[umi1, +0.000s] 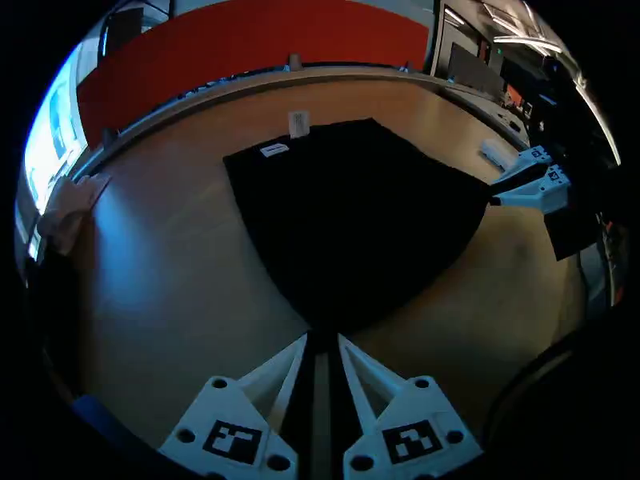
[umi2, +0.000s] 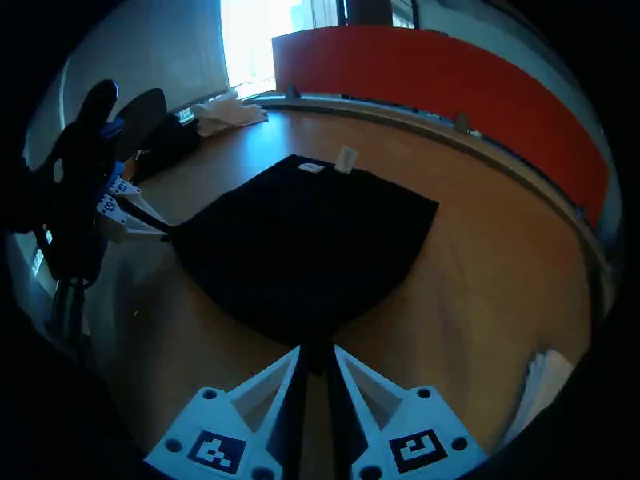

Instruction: Fold towel

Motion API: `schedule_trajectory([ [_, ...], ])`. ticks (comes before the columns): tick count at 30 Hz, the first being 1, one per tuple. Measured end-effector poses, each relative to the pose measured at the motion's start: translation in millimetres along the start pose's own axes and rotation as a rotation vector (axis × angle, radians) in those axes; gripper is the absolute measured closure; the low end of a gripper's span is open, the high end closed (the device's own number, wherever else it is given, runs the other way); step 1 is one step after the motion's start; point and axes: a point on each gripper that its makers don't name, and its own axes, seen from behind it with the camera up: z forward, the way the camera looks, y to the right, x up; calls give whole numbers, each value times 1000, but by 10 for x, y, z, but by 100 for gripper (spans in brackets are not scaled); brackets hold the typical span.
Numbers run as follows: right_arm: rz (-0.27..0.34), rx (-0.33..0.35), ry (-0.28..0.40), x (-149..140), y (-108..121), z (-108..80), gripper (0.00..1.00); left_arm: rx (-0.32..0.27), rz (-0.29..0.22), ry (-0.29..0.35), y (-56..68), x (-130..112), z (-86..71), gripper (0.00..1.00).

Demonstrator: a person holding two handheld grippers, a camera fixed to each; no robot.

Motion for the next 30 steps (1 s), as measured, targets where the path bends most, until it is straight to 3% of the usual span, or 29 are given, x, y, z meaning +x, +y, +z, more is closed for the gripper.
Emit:
schedule_trajectory([
  [16, -24, 11, 53, 267, -77, -165, 88, 6, -53, 32, -2, 174, -248, 91],
  [30, -29, 18, 144, 772, -121, -564, 88, 20, -89, 71, 28, 445, -680, 91],
])
